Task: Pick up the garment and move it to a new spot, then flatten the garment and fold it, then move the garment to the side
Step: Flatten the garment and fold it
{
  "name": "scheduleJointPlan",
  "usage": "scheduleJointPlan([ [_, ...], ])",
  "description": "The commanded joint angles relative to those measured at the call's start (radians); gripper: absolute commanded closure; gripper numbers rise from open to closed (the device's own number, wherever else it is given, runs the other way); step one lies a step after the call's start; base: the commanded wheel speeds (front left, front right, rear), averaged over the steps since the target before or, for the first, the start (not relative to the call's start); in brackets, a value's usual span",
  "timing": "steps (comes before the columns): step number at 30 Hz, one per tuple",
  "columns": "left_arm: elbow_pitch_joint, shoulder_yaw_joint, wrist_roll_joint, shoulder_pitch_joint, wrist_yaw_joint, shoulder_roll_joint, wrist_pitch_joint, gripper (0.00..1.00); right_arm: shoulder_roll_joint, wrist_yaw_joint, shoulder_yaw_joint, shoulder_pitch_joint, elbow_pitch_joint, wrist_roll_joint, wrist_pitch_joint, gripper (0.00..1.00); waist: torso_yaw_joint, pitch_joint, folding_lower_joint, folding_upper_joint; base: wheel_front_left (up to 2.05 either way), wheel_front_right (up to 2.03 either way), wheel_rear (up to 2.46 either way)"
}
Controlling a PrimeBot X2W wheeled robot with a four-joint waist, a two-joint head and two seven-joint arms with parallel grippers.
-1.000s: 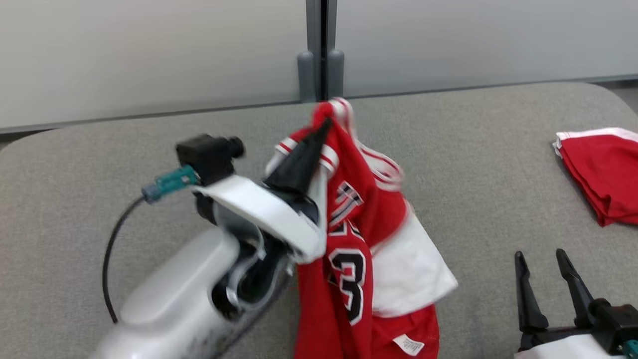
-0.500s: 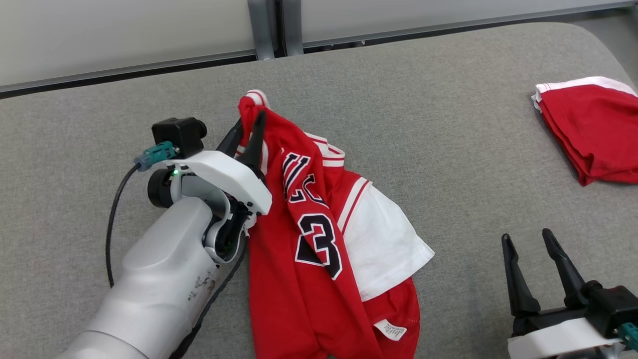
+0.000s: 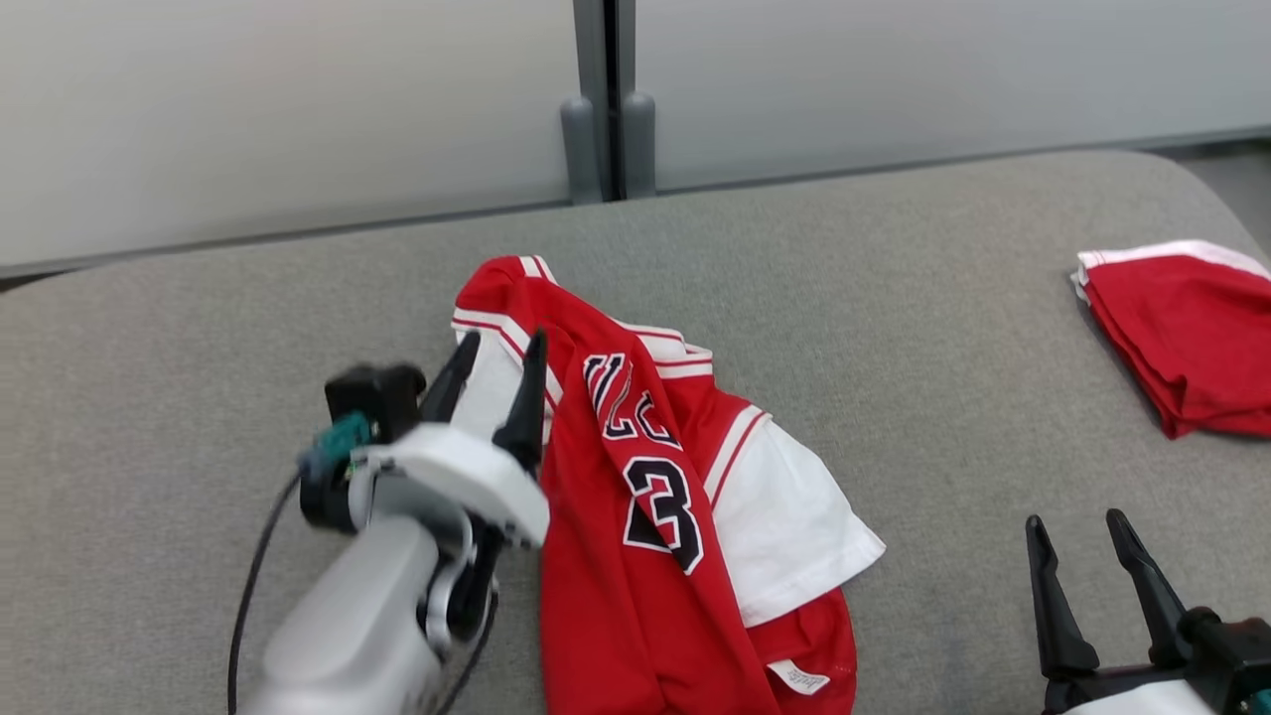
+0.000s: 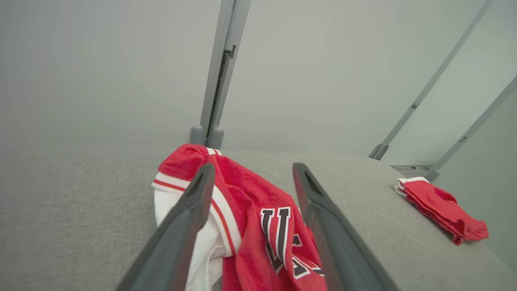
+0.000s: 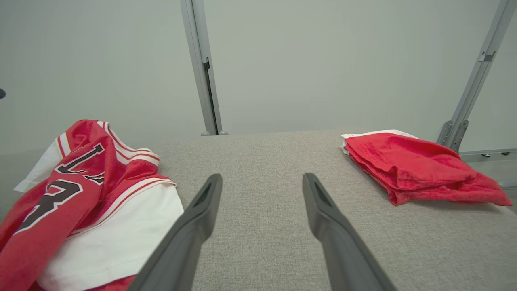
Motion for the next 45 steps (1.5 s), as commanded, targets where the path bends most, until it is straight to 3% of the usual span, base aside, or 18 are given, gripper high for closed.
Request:
scheduleJointPlan([
  [1,-0.016,0.004,0.014,0.047,0.011,0.007,0.001,0.0,-0.005,0.0,-0.003,0.011,-0.003,-0.005,-0.005,0.0,0.019,-0.036,0.0,0.0,0.0,0.0,0.0],
  [9,-0.257,0.027,0.098,0.369,0.1,0.039,0.007,0.0,-0.005,0.0,-0.033,0.06,-0.019,-0.013,-0.005,0.0,0.044,-0.085,0.0,0.0,0.0,0.0,0.0],
  [20,-0.318,-0.066,0.039,0.497,0.135,0.063,0.25,0.0,-0.005,0.0,-0.019,0.035,-0.027,0.0,-0.005,0.0,0.033,-0.024,0.0,0.0,0.0,0.0,0.0],
  [24,-0.35,-0.096,0.005,0.512,0.107,0.075,0.346,0.0,-0.005,0.0,-0.02,0.03,-0.023,0.002,-0.005,0.0,0.023,-0.006,0.0,0.0,0.0,0.0,0.0],
  [25,-0.365,-0.104,-0.002,0.516,0.097,0.08,0.362,0.66,-0.005,0.0,-0.02,0.029,-0.022,0.001,-0.005,0.0,0.021,-0.003,0.0,0.0,0.0,0.0,0.0],
  [26,-0.38,-0.111,-0.01,0.522,0.088,0.085,0.379,1.0,-0.005,0.0,-0.021,0.028,-0.021,0.002,-0.005,0.0,0.02,-0.002,0.0,0.0,0.0,0.0,0.0],
  [30,-0.469,-0.115,-0.037,0.542,0.072,0.114,0.423,1.0,-0.005,0.0,-0.03,0.029,-0.02,0.006,-0.005,0.0,0.021,-0.001,0.0,0.0,0.0,0.0,0.0],
  [36,-0.606,-0.031,-0.071,0.58,0.117,0.199,0.419,1.0,-0.005,0.0,-0.036,0.037,-0.019,0.008,-0.005,0.0,0.032,-0.007,0.0,0.0,0.0,0.0,0.0],
  [41,-0.734,0.108,-0.119,0.613,0.166,0.336,0.438,1.0,-0.005,0.0,-0.037,0.04,-0.018,0.01,-0.005,0.0,0.046,-0.01,0.0,0.0,0.0,0.0,0.0],
  [45,-0.75,0.211,-0.167,0.602,0.184,0.435,0.475,1.0,-0.005,0.0,-0.032,0.038,-0.015,0.009,-0.005,0.0,0.053,-0.012,0.0,0.0,0.0,0.0,0.0],
])
